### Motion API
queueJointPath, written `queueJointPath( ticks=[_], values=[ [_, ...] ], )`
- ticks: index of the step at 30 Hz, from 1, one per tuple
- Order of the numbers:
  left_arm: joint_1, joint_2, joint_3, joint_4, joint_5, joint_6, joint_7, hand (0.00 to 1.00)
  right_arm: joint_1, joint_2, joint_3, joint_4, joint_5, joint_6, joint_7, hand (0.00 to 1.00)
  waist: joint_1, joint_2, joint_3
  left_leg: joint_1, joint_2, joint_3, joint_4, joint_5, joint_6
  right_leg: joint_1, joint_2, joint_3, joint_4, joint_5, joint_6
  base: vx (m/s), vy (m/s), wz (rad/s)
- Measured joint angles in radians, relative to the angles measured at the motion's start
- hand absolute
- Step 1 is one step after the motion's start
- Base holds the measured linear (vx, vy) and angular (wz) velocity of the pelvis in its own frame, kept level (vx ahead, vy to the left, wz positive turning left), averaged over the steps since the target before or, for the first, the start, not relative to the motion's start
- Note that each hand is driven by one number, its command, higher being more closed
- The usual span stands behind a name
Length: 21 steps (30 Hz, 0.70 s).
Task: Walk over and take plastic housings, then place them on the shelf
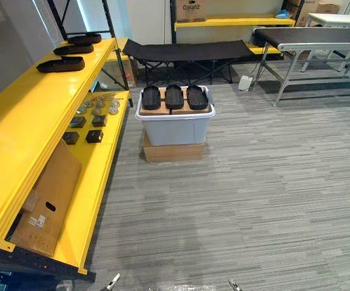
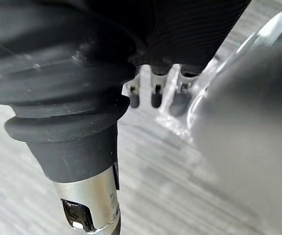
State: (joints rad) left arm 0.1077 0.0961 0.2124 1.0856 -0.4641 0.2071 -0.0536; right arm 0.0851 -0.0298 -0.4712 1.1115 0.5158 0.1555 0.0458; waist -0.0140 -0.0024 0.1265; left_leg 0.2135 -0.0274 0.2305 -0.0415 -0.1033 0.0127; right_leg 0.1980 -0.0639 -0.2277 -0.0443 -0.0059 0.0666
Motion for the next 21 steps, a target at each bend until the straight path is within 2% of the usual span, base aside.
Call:
queueJointPath(
  ticks=[5,9,12,16,20,21],
  values=[
    [0.0,0.01,-0.016,-0.001,-0.007,0.017,0.018,0.0,0.01,0.014,0.001,0.0,0.001,-0.043,0.021,0.0,0.0,-0.007,0.003,-0.003,-0.005,-0.004,-0.005,0.001,0.001,0.001,-0.007,-0.019,0.004,-0.009,0.01,-0.06,-0.006,0.02],
    [-0.001,0.014,-0.039,0.0,0.011,0.019,0.027,0.0,0.011,0.014,0.004,-0.003,0.002,-0.043,0.021,0.0,-0.001,-0.005,0.003,-0.004,-0.014,-0.005,-0.039,0.025,0.002,-0.013,-0.012,-0.027,0.005,-0.014,0.009,-0.06,-0.014,0.04],
    [0.0,0.014,-0.044,0.0,0.054,0.012,0.027,0.0,0.02,0.013,0.017,-0.004,0.002,-0.043,0.021,0.0,0.0,-0.008,0.004,-0.002,-0.018,-0.013,-0.041,0.026,0.003,-0.006,-0.016,-0.041,0.004,-0.016,0.01,-0.05,-0.009,0.09],
    [0.0,0.022,-0.073,-0.001,0.051,0.01,0.029,0.0,0.024,0.012,0.022,-0.004,0.002,-0.037,0.021,0.0,0.0,-0.009,0.004,-0.001,-0.022,-0.013,-0.044,0.026,0.003,-0.005,-0.02,-0.043,0.003,-0.015,0.011,-0.04,-0.001,0.02],
    [0.0,0.025,-0.079,0.0,0.054,-0.012,0.029,0.0,0.024,0.012,0.023,-0.004,0.001,-0.021,0.018,0.0,-0.001,-0.01,0.008,0.012,-0.021,-0.009,-0.044,0.026,0.003,0.001,-0.019,-0.042,0.0,-0.015,0.011,-0.02,-0.008,-0.01],
    [0.0,0.026,-0.082,0.0,0.06,-0.017,0.029,0.0,0.027,0.013,0.023,-0.004,0.001,-0.02,0.018,0.0,-0.001,-0.02,0.011,0.013,-0.021,-0.008,-0.044,0.026,0.003,0.004,-0.019,-0.043,-0.001,-0.015,0.011,-0.04,-0.015,0.0]
  ],
)
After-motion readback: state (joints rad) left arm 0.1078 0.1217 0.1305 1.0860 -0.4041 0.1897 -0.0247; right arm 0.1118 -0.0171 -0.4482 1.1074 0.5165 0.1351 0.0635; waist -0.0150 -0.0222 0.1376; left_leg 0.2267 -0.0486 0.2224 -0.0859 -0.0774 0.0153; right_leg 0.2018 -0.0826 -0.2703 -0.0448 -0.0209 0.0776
